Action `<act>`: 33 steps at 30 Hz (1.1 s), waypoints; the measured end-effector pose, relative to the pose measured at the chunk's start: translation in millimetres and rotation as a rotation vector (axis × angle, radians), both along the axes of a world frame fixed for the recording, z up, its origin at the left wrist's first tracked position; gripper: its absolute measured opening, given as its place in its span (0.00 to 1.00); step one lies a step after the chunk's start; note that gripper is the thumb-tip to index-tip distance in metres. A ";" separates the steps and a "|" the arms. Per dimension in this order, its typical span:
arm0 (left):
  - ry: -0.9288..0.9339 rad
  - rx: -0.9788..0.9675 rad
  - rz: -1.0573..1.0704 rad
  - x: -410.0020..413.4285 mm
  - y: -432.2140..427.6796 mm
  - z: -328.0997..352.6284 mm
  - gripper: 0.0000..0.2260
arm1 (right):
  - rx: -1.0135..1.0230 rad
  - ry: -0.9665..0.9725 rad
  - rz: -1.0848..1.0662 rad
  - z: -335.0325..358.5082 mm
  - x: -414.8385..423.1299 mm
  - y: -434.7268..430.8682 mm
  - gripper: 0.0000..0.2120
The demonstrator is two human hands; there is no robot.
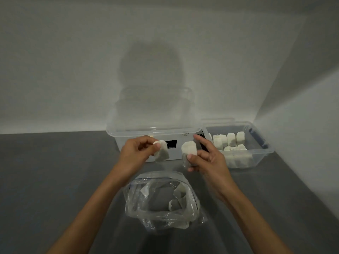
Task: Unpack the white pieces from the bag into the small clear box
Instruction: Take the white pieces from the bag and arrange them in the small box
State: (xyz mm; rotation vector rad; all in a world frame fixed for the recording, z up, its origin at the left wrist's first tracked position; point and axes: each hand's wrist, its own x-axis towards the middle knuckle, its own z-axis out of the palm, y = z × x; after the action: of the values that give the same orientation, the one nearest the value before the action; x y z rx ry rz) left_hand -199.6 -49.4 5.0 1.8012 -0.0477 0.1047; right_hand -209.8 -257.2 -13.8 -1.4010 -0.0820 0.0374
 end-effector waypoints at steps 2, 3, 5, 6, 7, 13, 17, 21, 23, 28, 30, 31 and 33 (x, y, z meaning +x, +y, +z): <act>0.011 0.061 -0.071 6.3 -6.9 4.6 0.02 | -0.014 0.011 0.017 6.0 5.9 -7.4 0.19; 0.019 0.080 -0.104 10.2 -11.9 7.9 0.02 | -0.034 0.014 0.026 9.1 8.5 -10.8 0.16; 0.016 0.144 -0.167 19.9 -23.2 15.5 0.04 | -0.073 0.030 0.025 17.1 14.2 -18.1 0.12; 0.002 0.182 -0.201 24.9 -29.6 20.2 0.05 | -0.084 0.037 0.010 21.8 18.6 -24.0 0.10; -0.018 0.214 -0.233 30.1 -36.5 25.4 0.05 | -0.103 0.041 -0.012 28.2 22.9 -31.7 0.08; -0.130 0.291 -0.333 67.7 -86.8 62.3 0.03 | -0.348 0.003 -0.128 73.8 58.9 -106.2 0.04; -0.187 0.314 -0.343 98.1 -127.8 70.6 0.05 | -0.650 -0.107 -0.170 92.7 84.2 -152.7 0.03; -0.202 0.370 -0.310 128.5 -171.2 64.8 0.05 | -1.012 -0.247 -0.167 92.1 117.8 -186.1 0.04; -0.173 0.410 -0.292 144.9 -190.3 54.3 0.04 | -1.107 -0.262 -0.126 81.2 138.0 -200.3 0.04; -0.079 0.588 -0.299 175.9 -234.4 16.3 0.06 | -1.290 -0.249 -0.032 40.0 181.8 -219.5 0.08; -0.044 0.647 -0.290 185.4 -249.8 0.0 0.05 | -1.341 -0.219 0.012 21.1 196.1 -222.7 0.10; -0.029 0.681 -0.286 189.8 -256.8 -7.8 0.05 | -1.361 -0.208 0.030 11.5 202.6 -223.7 0.11; 0.007 0.753 -0.280 199.1 -267.4 -22.5 0.06 | -1.385 -0.205 0.058 -4.8 213.6 -224.5 0.11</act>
State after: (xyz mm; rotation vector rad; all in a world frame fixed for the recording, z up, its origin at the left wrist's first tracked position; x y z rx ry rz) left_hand -0.5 -316.9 -17.5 2.5227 -0.3753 -0.1411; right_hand 3.8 -481.6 -18.5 -2.7854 -0.3041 -0.0097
